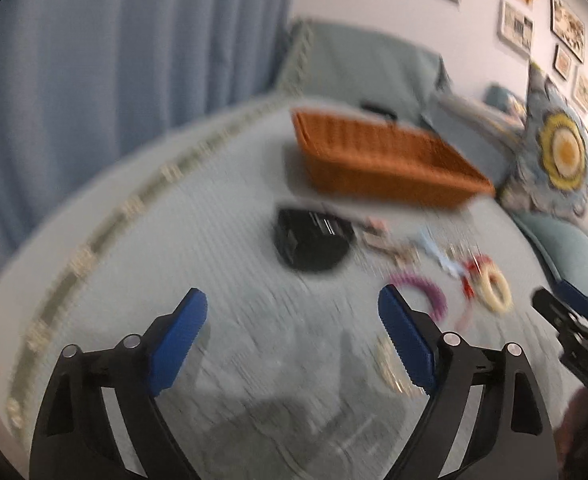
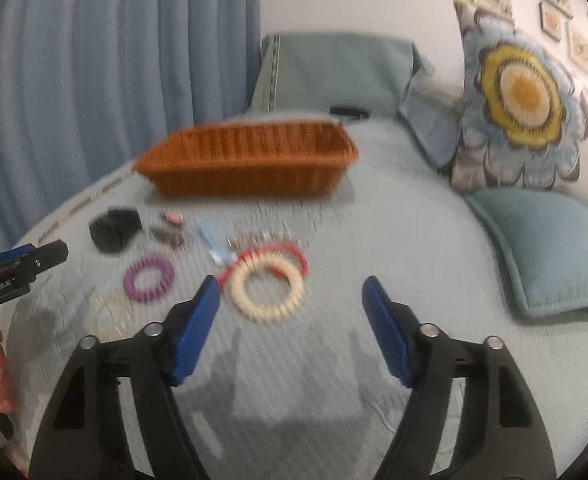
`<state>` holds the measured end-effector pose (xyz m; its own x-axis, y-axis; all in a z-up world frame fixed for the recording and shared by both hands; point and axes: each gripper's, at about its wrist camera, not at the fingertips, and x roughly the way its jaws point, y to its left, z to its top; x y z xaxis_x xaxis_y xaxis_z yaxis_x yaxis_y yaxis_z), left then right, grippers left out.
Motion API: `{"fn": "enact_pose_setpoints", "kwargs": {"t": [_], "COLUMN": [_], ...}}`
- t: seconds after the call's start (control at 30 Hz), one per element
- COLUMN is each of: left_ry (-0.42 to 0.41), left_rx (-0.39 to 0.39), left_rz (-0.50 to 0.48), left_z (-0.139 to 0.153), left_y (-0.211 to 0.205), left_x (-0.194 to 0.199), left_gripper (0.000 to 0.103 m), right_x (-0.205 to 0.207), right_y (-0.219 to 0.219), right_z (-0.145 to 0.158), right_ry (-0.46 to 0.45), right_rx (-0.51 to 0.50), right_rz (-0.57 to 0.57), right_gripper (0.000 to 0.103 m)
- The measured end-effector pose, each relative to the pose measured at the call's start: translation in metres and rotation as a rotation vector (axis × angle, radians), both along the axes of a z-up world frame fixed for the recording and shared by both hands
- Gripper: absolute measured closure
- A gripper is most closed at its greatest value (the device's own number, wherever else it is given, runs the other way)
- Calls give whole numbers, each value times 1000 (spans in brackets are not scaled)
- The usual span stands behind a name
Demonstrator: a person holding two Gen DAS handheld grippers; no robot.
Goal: Organize jewelry
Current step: 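Grasp the cream coil bracelet with the right gripper while the left grasps the clear bead bracelet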
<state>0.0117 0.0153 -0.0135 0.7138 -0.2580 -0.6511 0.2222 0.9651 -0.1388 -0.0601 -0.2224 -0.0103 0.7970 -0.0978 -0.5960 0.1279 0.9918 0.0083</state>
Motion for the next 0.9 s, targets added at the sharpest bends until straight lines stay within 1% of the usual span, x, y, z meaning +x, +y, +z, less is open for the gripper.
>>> {"fn": "enact_pose_setpoints", "kwargs": {"t": [0.03,0.07,0.13,0.23,0.27,0.33,0.43,0.5,0.53,0.6,0.63,0.7,0.73,0.83,0.9], "left_ry": [29,44,71,87,96,83,73,74,73,64,62,54,55,57,51], "left_rx": [-14,-21,-17,4,11,41,71,84,95,118,122,123,114,51,25], "left_rz": [-33,-58,-102,-124,-123,-115,-109,-99,-94,-87,-86,-82,-80,-77,-78], "left_z": [-4,-7,-13,-21,-24,-27,-27,-26,-25,-25,-25,-24,-25,-22,-21], "left_y": [-5,-9,-23,-34,-38,-44,-50,-51,-51,-54,-55,-54,-53,-43,-39], "left_x": [-2,-3,-4,-4,-3,-6,-6,-3,-3,-3,-4,-5,-5,-5,-5], "left_gripper": [27,29,30,40,42,42,46,48,52,58,64,87,95,95,95], "right_x": [2,5,14,29,35,45,56,61,63,64,64,64,63,58,54], "right_y": [-4,-8,-17,-24,-24,-25,-24,-23,-20,-17,-16,-16,-16,-18,-18], "right_z": [-4,-8,-14,-20,-22,-26,-32,-31,-32,-32,-32,-32,-31,-29,-26], "right_ry": [25,56,107,139,152,180,214,223,230,231,228,226,221,202,180], "right_rx": [15,41,110,147,159,187,191,175,157,132,134,128,131,146,146], "right_rz": [5,15,27,29,30,33,19,16,12,10,22,25,27,38,43], "right_gripper": [47,53,58,60,63,66,68,69,73,84,91,93,93,94,94]}}
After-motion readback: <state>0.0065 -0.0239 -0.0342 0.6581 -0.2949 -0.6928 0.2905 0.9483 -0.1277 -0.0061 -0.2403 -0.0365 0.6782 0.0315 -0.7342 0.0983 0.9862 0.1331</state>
